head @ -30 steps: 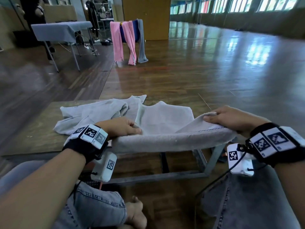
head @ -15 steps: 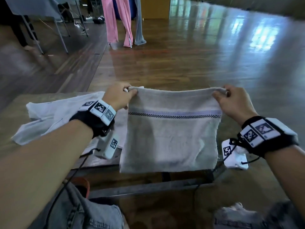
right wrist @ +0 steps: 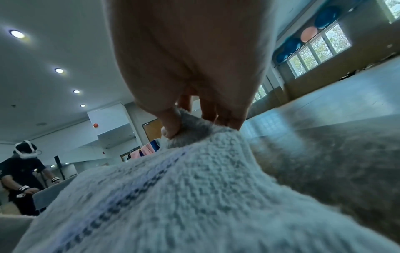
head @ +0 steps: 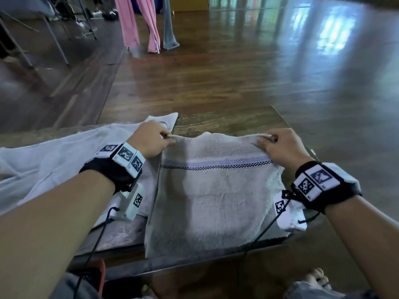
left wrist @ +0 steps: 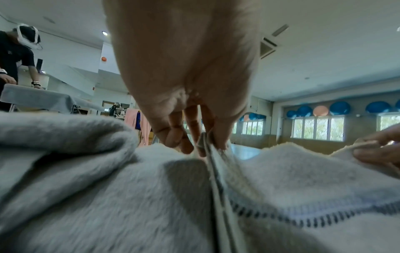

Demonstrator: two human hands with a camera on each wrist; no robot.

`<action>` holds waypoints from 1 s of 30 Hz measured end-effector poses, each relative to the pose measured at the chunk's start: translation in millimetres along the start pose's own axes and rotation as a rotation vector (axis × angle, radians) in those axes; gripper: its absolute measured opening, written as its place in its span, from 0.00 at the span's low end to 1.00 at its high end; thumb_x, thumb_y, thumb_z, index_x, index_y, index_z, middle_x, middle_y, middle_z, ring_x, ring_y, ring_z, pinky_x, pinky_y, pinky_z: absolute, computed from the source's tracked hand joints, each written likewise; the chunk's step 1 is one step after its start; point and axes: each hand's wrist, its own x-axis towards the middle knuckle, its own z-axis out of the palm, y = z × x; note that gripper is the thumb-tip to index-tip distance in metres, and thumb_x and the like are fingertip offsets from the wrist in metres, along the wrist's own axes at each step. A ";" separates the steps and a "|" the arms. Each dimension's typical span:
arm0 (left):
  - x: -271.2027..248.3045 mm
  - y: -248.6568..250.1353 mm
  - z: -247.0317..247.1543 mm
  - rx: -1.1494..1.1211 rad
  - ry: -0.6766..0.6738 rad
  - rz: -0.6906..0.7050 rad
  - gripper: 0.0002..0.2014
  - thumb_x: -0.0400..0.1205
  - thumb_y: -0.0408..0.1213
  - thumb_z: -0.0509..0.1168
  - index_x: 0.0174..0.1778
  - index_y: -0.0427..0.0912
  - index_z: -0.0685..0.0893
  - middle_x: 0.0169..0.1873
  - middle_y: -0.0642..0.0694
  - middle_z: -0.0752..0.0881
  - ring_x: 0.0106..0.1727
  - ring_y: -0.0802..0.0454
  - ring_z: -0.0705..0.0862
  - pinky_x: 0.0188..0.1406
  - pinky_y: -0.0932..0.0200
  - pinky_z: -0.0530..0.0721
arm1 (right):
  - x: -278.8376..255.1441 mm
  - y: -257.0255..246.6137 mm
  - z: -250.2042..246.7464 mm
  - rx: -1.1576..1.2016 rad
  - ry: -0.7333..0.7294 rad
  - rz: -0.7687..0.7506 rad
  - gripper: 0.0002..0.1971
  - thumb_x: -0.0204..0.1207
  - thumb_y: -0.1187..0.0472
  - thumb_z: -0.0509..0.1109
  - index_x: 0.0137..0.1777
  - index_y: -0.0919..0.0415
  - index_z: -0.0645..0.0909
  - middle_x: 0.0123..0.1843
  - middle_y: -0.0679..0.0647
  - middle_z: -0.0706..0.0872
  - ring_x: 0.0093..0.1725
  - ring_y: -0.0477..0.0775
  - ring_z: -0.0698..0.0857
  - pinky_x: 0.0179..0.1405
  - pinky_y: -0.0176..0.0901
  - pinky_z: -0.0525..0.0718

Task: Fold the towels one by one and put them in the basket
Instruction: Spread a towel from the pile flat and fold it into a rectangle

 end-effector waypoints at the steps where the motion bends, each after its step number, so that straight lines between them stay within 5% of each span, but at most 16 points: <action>1: 1.1 2.9 -4.0 -0.003 0.008 0.008 0.17 0.79 0.39 0.73 0.29 0.32 0.82 0.27 0.41 0.81 0.35 0.48 0.76 0.36 0.54 0.64 | 1.7 -2.2 -1.0 0.008 0.024 0.003 0.12 0.81 0.53 0.74 0.37 0.55 0.85 0.30 0.47 0.82 0.31 0.48 0.79 0.28 0.38 0.71; 4: 2.2 12.6 -14.3 -0.015 0.035 0.019 0.18 0.79 0.41 0.72 0.34 0.26 0.85 0.35 0.26 0.85 0.30 0.41 0.75 0.37 0.46 0.76 | 6.9 -10.6 -3.5 0.121 0.019 0.043 0.19 0.81 0.55 0.74 0.37 0.71 0.80 0.29 0.52 0.75 0.29 0.54 0.73 0.27 0.40 0.69; 7: -0.9 21.4 -17.8 -0.044 0.021 0.031 0.17 0.79 0.42 0.72 0.36 0.28 0.87 0.26 0.34 0.81 0.26 0.47 0.73 0.31 0.53 0.76 | 3.4 -24.7 -6.7 0.208 -0.018 -0.044 0.21 0.82 0.55 0.74 0.45 0.78 0.80 0.34 0.59 0.76 0.33 0.53 0.74 0.32 0.44 0.72; 9: -5.6 25.2 -19.9 -0.064 -0.148 0.001 0.11 0.80 0.41 0.70 0.36 0.37 0.88 0.26 0.42 0.84 0.25 0.49 0.79 0.26 0.61 0.79 | -2.7 -34.6 -14.2 0.266 -0.012 -0.114 0.17 0.82 0.55 0.74 0.47 0.73 0.85 0.38 0.59 0.84 0.36 0.51 0.80 0.36 0.44 0.79; 12: -13.1 21.9 -29.6 0.053 -0.556 -0.169 0.03 0.81 0.39 0.70 0.44 0.45 0.89 0.38 0.42 0.89 0.31 0.46 0.87 0.31 0.57 0.87 | -15.1 -46.2 -28.8 0.391 -0.008 -0.140 0.11 0.81 0.57 0.75 0.46 0.67 0.88 0.37 0.52 0.88 0.32 0.42 0.84 0.32 0.34 0.82; 14: -19.6 21.7 -36.1 0.132 -0.672 -0.252 0.04 0.79 0.41 0.72 0.47 0.48 0.89 0.43 0.44 0.89 0.37 0.45 0.89 0.35 0.55 0.89 | -25.0 -51.7 -34.6 0.490 -0.066 -0.114 0.08 0.81 0.61 0.75 0.45 0.67 0.88 0.35 0.50 0.90 0.30 0.40 0.86 0.29 0.32 0.84; 17: -20.9 30.2 -36.0 0.327 -0.427 -0.101 0.12 0.78 0.49 0.72 0.54 0.49 0.88 0.56 0.50 0.87 0.52 0.47 0.85 0.49 0.58 0.80 | -43.2 -56.1 -40.3 0.544 -0.155 -0.094 0.06 0.80 0.62 0.75 0.44 0.65 0.89 0.33 0.50 0.91 0.31 0.45 0.88 0.30 0.38 0.85; 20: -28.0 57.2 -35.8 0.103 -0.115 0.079 0.14 0.78 0.50 0.73 0.57 0.51 0.85 0.60 0.52 0.84 0.57 0.49 0.83 0.52 0.58 0.78 | -56.1 -57.3 -45.3 0.475 -0.105 -0.175 0.10 0.79 0.59 0.77 0.47 0.69 0.89 0.42 0.62 0.93 0.36 0.51 0.88 0.40 0.48 0.87; 22: -36.8 82.1 -36.2 -0.080 -0.044 0.253 0.14 0.78 0.50 0.73 0.57 0.52 0.85 0.53 0.51 0.87 0.51 0.52 0.86 0.52 0.61 0.82 | -66.2 -58.8 -47.0 0.493 -0.047 -0.212 0.11 0.78 0.58 0.78 0.47 0.68 0.89 0.45 0.63 0.93 0.38 0.55 0.89 0.43 0.53 0.89; 25: -52.3 116.7 -30.0 -0.201 0.008 0.431 0.12 0.78 0.48 0.74 0.55 0.51 0.86 0.48 0.52 0.87 0.46 0.54 0.86 0.46 0.65 0.84 | -85.7 -56.8 -42.6 0.506 0.030 -0.244 0.13 0.76 0.55 0.80 0.40 0.65 0.86 0.35 0.54 0.90 0.34 0.47 0.84 0.35 0.52 0.84; 28: -61.8 138.6 -14.1 -0.284 0.021 0.495 0.10 0.78 0.47 0.75 0.52 0.51 0.87 0.45 0.51 0.87 0.42 0.54 0.85 0.42 0.65 0.84 | -105.7 -46.3 -35.7 0.578 0.054 -0.249 0.15 0.75 0.52 0.80 0.39 0.64 0.85 0.38 0.67 0.87 0.35 0.52 0.82 0.35 0.58 0.84; 30: -63.6 149.2 -3.2 -0.263 0.035 0.523 0.09 0.78 0.46 0.75 0.50 0.49 0.88 0.43 0.51 0.87 0.41 0.56 0.84 0.42 0.66 0.83 | -114.7 -40.1 -33.4 0.617 0.085 -0.242 0.17 0.74 0.48 0.81 0.37 0.63 0.85 0.36 0.67 0.85 0.35 0.51 0.81 0.35 0.54 0.83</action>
